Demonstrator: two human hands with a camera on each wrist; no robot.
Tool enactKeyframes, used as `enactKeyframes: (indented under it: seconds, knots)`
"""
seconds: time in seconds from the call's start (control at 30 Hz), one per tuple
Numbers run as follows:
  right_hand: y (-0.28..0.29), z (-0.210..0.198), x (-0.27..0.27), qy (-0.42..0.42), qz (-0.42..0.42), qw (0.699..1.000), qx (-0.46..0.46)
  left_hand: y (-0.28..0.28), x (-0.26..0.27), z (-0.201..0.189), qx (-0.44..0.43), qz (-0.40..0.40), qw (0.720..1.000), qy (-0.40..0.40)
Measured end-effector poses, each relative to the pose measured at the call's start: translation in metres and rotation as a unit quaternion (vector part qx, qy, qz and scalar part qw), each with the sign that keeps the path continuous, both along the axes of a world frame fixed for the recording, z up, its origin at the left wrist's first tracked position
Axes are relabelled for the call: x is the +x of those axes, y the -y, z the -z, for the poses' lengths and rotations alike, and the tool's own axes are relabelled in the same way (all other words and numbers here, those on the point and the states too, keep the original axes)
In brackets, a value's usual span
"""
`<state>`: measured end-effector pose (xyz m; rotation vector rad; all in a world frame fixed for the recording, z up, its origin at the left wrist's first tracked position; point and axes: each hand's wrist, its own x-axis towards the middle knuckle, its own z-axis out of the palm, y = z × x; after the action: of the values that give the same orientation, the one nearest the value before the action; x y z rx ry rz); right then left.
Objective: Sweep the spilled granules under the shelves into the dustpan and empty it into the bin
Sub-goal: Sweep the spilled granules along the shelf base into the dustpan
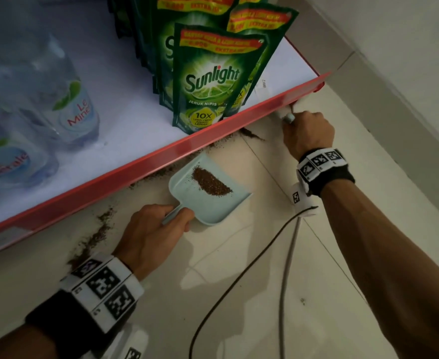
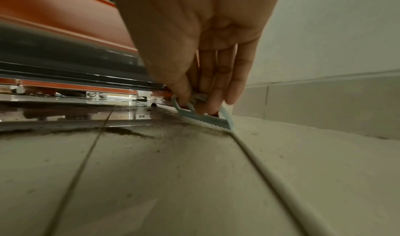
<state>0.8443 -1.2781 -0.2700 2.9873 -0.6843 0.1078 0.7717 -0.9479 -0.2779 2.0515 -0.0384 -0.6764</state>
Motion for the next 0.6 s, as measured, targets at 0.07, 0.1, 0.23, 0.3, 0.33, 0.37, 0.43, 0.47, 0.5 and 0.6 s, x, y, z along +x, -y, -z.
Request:
enactKeyframes:
  seconds: [0.07,0.1,0.23,0.3,0.33,0.37,0.43,0.47,0.5,0.6]
  knots:
    - [-0.009,0.001,-0.009,-0.031,-0.029,0.999,0.026,0.000,0.000,-0.002,-0.005,-0.001,1.000,0.004]
    - [-0.016,0.001,-0.015,-0.033,-0.056,0.997,0.040,0.001,0.000,-0.003,-0.008,-0.001,1.000,0.007]
    - [-0.037,-0.006,-0.034,0.021,-0.152,0.983,0.105,0.004,0.001,-0.003,-0.010,-0.007,1.000,0.003]
    - [-0.029,-0.009,-0.026,0.063,-0.123,0.985,0.107,0.003,0.002,0.000,-0.006,-0.011,1.000,-0.005]
    - [-0.022,-0.009,-0.019,0.079,-0.095,0.988,0.096,0.003,0.002,0.002,-0.004,-0.013,1.000,-0.008]
    - [-0.014,-0.009,-0.010,0.082,-0.067,0.991,0.076,0.002,0.001,0.004,-0.003,-0.013,1.000,-0.010]
    - [-0.001,-0.006,0.007,0.058,-0.024,0.997,0.046,0.000,0.001,0.006,-0.003,-0.013,1.000,-0.014]
    - [0.003,-0.003,0.015,0.040,-0.013,0.998,0.039,-0.001,0.000,0.007,-0.004,-0.014,1.000,-0.014]
    - [0.004,0.000,0.021,0.022,-0.009,0.999,0.039,-0.002,0.000,0.008,-0.005,-0.016,1.000,-0.015]
    - [-0.006,0.009,0.028,-0.016,-0.035,0.998,0.056,-0.002,0.000,0.009,-0.005,-0.017,1.000,-0.016]
